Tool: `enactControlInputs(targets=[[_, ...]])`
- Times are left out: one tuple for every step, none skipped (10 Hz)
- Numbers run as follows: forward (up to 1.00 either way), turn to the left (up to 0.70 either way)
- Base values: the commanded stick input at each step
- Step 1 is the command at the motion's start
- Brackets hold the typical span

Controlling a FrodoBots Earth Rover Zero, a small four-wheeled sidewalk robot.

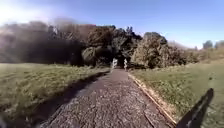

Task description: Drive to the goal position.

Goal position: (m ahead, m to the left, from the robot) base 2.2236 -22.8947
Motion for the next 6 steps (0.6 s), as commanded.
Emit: enactControlInputs(targets=[[0.00,-0.85],[0.00,-0.85],[0.00,-0.85],[0.00,-0.85],[0.00,-0.85],[0.00,-0.85]])
